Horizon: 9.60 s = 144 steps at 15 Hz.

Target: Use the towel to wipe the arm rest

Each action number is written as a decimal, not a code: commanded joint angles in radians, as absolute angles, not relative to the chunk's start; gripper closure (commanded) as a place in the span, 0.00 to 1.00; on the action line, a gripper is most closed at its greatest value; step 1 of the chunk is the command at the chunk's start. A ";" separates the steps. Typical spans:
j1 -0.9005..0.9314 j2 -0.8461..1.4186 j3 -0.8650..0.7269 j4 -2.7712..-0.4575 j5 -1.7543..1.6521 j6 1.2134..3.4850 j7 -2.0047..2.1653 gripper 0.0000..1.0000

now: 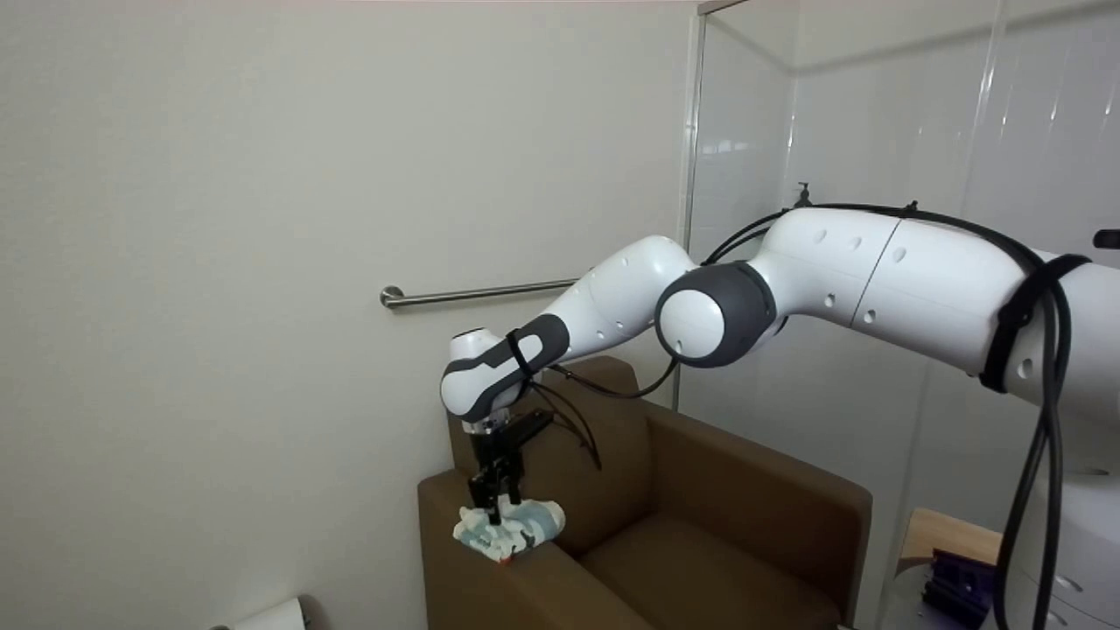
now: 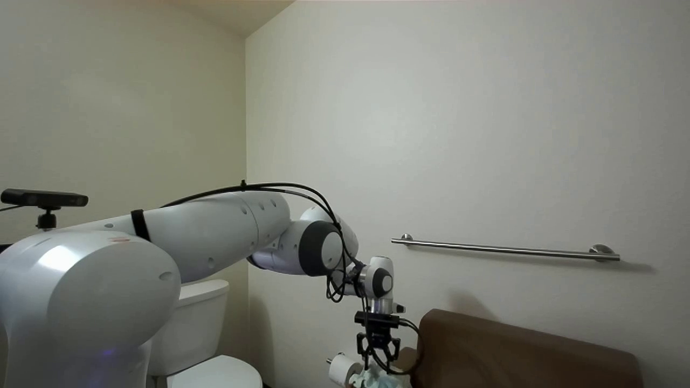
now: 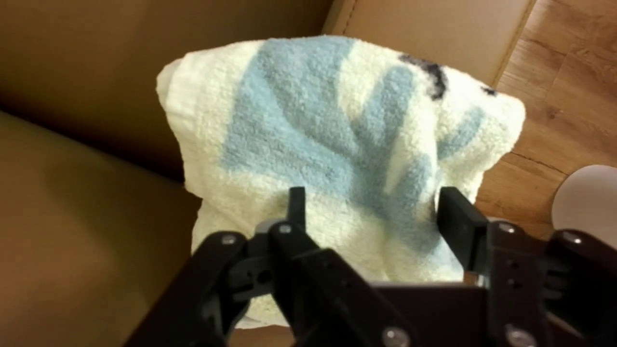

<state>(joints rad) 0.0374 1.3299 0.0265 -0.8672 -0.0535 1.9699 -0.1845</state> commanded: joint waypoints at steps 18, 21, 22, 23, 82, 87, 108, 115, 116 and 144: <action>0.032 1.442 0.077 -0.718 -0.044 1.751 -0.456 0.79; 0.028 1.454 0.085 -0.709 -0.042 1.724 -0.477 0.92; 0.026 1.460 0.087 -0.705 -0.040 1.714 -0.481 0.94; 0.024 1.463 0.088 -0.703 -0.038 1.708 -0.486 0.93; -0.044 1.454 0.143 -0.757 0.054 1.676 -0.472 0.92; -0.050 1.365 0.144 -0.908 0.055 1.687 -0.404 0.92; -0.051 1.008 0.107 -1.662 0.143 1.946 -0.143 0.92; -0.021 1.131 0.089 -1.468 0.096 1.968 -0.163 0.92; -0.015 1.145 0.082 -1.436 0.086 1.966 -0.158 0.92; -0.039 1.247 0.161 -1.052 0.061 1.807 -0.475 0.92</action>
